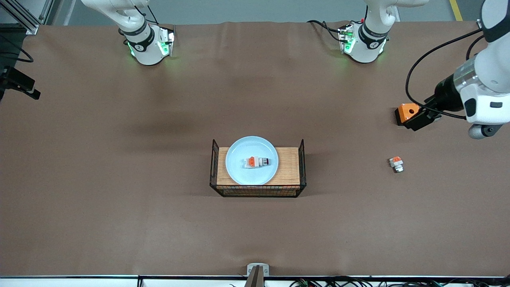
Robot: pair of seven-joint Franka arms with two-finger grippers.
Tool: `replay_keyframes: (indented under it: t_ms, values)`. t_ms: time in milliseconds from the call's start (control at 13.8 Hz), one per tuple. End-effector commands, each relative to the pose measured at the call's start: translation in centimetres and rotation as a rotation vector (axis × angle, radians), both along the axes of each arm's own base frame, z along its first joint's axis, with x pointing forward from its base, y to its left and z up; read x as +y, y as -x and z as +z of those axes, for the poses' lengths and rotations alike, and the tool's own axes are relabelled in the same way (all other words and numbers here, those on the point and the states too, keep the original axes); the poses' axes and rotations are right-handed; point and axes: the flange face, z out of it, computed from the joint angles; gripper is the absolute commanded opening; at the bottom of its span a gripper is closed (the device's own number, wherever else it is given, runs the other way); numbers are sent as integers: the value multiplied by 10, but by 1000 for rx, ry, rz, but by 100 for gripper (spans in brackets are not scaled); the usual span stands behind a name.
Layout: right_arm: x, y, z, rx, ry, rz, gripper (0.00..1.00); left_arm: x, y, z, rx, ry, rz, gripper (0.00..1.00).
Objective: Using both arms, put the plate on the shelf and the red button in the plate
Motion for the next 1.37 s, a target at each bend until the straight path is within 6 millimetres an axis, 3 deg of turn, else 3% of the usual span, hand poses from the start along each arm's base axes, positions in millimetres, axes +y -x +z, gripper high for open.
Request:
replay_keyframes:
  t_ms: [0, 505, 722, 1083, 1300]
  values:
    - [4, 11, 2, -12, -1, 17, 100, 24, 12, -2, -25, -4, -88, 100]
    - [3, 14, 2, -9, -1, 15, 100, 101, 10, -11, -81, 14, -384, 100]
    - [3, 14, 2, -9, 0, 15, 100, 99, -5, -20, -116, 10, -407, 99]
    - [3, 14, 2, -9, 0, 13, 100, 44, -31, -37, -184, 3, -477, 99]
    - [3, 12, 2, -18, 1, 15, 100, 50, -27, -32, -180, 1, -433, 100]
